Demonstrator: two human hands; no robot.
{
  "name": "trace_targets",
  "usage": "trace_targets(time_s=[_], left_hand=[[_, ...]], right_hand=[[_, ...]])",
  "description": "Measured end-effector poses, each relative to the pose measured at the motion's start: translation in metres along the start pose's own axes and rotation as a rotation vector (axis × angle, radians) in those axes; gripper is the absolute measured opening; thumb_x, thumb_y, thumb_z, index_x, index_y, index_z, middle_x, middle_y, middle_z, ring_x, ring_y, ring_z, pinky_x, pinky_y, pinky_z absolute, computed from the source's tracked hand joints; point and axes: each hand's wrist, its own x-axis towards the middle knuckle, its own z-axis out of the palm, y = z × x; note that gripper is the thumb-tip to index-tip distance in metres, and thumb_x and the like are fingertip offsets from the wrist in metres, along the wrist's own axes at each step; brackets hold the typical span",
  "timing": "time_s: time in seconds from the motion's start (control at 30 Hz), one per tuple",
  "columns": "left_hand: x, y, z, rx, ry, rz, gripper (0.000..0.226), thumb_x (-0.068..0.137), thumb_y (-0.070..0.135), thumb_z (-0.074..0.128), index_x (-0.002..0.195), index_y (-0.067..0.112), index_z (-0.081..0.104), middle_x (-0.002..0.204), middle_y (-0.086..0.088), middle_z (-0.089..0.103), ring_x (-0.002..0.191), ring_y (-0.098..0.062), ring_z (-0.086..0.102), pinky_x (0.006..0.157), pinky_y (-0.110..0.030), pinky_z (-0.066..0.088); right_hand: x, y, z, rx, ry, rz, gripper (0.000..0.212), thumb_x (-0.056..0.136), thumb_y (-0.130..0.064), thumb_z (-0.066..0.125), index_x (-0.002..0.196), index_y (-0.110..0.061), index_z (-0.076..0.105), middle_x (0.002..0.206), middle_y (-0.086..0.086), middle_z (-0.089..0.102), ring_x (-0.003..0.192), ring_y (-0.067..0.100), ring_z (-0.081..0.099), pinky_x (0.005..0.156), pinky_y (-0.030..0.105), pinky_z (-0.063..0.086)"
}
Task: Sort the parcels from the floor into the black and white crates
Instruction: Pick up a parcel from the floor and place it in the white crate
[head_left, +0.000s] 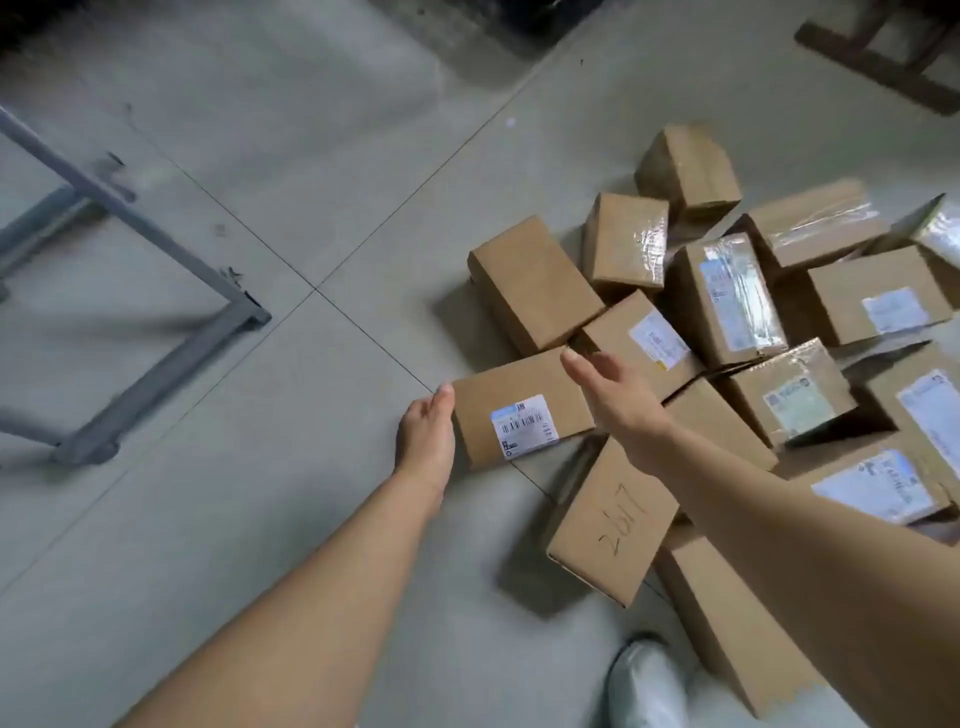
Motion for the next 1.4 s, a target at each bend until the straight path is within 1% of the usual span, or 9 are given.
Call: trace_targets(time_s=[0.13,0.27,0.43,0.57,0.67,0.83,0.93,1.13,1.4], left_hand=[[0.047,-0.023,0.021,0.014,-0.014,-0.061,0.041,0.099,0.038,0.042,0.131,0.013,0.047,0.110,0.003,0.050,0.090,-0.011,0.045,0.079,-0.021,0.032],[0.074,-0.035,0.037,-0.106,-0.077,-0.162,0.020,0.101,0.034,0.039,0.113,0.021,0.050,0.089,0.009,0.055,0.067,0.001,0.048,0.053,-0.019,0.034],[0.076,-0.029,0.034,-0.170,-0.057,-0.195,0.025,0.100,0.039,0.041,0.107,0.019,0.055,0.083,0.006,0.062,0.068,-0.007,0.059,0.052,-0.020,0.041],[0.044,-0.011,0.013,-0.152,-0.024,-0.195,0.028,0.098,0.042,0.043,0.092,0.019,0.056,0.085,0.004,0.064,0.071,-0.010,0.061,0.058,-0.023,0.044],[0.006,0.018,-0.005,-0.154,0.006,-0.169,0.030,0.097,0.044,0.044,0.083,0.020,0.057,0.090,0.002,0.066,0.077,-0.015,0.062,0.069,-0.027,0.048],[-0.081,0.100,-0.041,-0.172,-0.018,-0.091,0.029,0.097,0.043,0.045,0.086,0.019,0.059,0.094,-0.003,0.067,0.075,-0.015,0.063,0.061,-0.025,0.047],[-0.147,0.150,-0.070,-0.195,-0.015,-0.045,0.027,0.096,0.043,0.046,0.090,0.020,0.060,0.098,-0.003,0.068,0.079,-0.016,0.064,0.060,-0.025,0.047],[-0.288,0.249,-0.128,-0.206,-0.014,0.080,0.037,0.096,0.043,0.046,0.113,0.013,0.060,0.118,-0.009,0.065,0.110,-0.027,0.061,0.100,-0.043,0.046],[-0.444,0.347,-0.195,-0.192,-0.011,0.380,0.045,0.094,0.045,0.046,0.118,0.009,0.058,0.118,-0.013,0.064,0.104,-0.028,0.062,0.093,-0.041,0.049]], right_hand=[[0.045,0.029,0.017,-0.035,0.008,0.071,0.082,0.085,-0.056,0.057,0.146,-0.009,0.029,0.142,0.007,0.043,0.125,0.022,0.045,0.094,0.029,0.037],[0.072,0.051,0.031,-0.092,0.009,0.138,0.052,0.089,-0.054,0.052,0.118,-0.011,0.052,0.109,0.004,0.054,0.094,0.017,0.052,0.075,0.027,0.038],[0.071,0.047,0.034,0.017,-0.001,0.178,0.059,0.091,-0.053,0.049,0.130,-0.009,0.052,0.116,0.003,0.054,0.101,0.018,0.051,0.085,0.028,0.036],[0.035,0.022,0.024,0.056,-0.022,0.177,0.049,0.091,-0.054,0.049,0.121,-0.015,0.056,0.100,-0.002,0.060,0.084,0.011,0.057,0.077,0.025,0.039],[-0.007,-0.016,0.010,0.074,-0.028,0.144,0.040,0.091,-0.055,0.048,0.107,-0.018,0.054,0.090,-0.009,0.059,0.080,0.006,0.057,0.072,0.024,0.043],[-0.086,-0.106,-0.031,0.179,-0.058,0.100,0.040,0.091,-0.052,0.050,0.107,-0.017,0.062,0.106,0.004,0.068,0.100,0.022,0.065,0.096,0.043,0.048],[-0.147,-0.168,-0.057,0.189,-0.056,0.034,0.037,0.093,-0.051,0.047,0.105,-0.019,0.062,0.099,-0.003,0.068,0.095,0.016,0.064,0.090,0.035,0.050],[-0.284,-0.286,-0.108,0.196,-0.007,-0.099,0.033,0.096,-0.047,0.045,0.094,-0.018,0.062,0.092,-0.006,0.068,0.077,0.000,0.064,0.062,0.016,0.046],[-0.436,-0.413,-0.152,0.162,0.118,-0.320,0.037,0.094,-0.050,0.043,0.087,-0.018,0.061,0.098,0.006,0.066,0.093,0.025,0.064,0.085,0.039,0.052]])
